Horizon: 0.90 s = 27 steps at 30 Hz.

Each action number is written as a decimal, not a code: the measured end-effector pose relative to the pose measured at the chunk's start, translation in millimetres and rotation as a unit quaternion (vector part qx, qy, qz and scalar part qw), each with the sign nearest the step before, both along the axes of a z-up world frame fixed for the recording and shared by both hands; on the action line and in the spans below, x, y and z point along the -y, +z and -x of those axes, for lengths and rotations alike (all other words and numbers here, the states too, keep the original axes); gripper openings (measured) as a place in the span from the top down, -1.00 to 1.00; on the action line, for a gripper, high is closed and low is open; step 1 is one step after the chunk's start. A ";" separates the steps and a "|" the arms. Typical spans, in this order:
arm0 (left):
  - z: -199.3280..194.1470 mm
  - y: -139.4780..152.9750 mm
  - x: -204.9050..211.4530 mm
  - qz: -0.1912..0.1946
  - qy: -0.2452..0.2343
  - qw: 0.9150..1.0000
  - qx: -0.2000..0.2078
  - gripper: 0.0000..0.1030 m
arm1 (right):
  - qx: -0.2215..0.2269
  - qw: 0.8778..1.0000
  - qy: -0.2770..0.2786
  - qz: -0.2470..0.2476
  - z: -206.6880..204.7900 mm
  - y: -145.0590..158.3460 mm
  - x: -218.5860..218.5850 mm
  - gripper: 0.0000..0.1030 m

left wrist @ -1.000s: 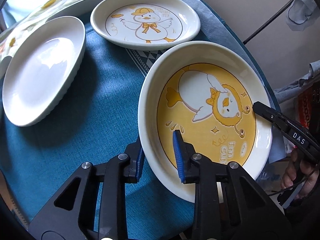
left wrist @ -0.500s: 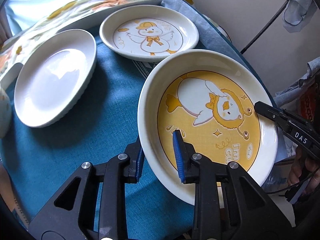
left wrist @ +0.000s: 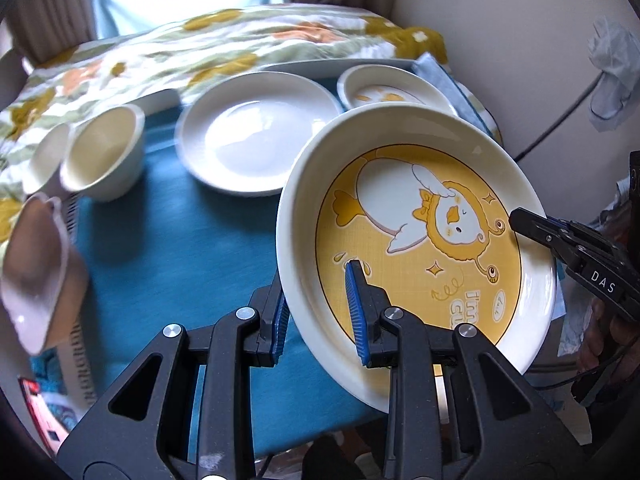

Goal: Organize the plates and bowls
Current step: 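Carry the yellow plate beside the pink bowl, lower it, open left tool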

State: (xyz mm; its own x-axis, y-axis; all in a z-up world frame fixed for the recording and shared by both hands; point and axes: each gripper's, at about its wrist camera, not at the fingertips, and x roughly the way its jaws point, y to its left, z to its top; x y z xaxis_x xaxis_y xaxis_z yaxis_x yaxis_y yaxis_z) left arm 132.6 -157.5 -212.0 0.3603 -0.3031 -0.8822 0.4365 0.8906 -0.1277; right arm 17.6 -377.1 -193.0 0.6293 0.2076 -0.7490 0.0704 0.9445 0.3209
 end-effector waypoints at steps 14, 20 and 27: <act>3.1 -35.0 -144.7 -0.018 0.083 0.996 -0.024 0.54 | -0.035 0.994 0.101 -0.017 -43.4 -40.0 -134.0 0.76; -5.7 -62.3 -170.4 -0.009 0.096 0.995 -0.025 0.54 | -0.039 0.993 0.111 -0.011 -56.5 -61.1 -157.6 0.76; -10.6 -74.0 -171.4 0.000 0.101 0.995 -0.024 0.54 | -0.040 0.993 0.112 -0.005 -66.0 -69.0 -158.6 0.76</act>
State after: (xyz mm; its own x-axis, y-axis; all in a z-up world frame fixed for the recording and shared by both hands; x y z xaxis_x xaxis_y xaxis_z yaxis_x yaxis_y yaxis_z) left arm 143.2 13.9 -286.0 0.3714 -0.2276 -0.9001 0.2412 0.9599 -0.1432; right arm 83.5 -218.5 -262.0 0.5058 0.3434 -0.7914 -0.1157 0.9361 0.3322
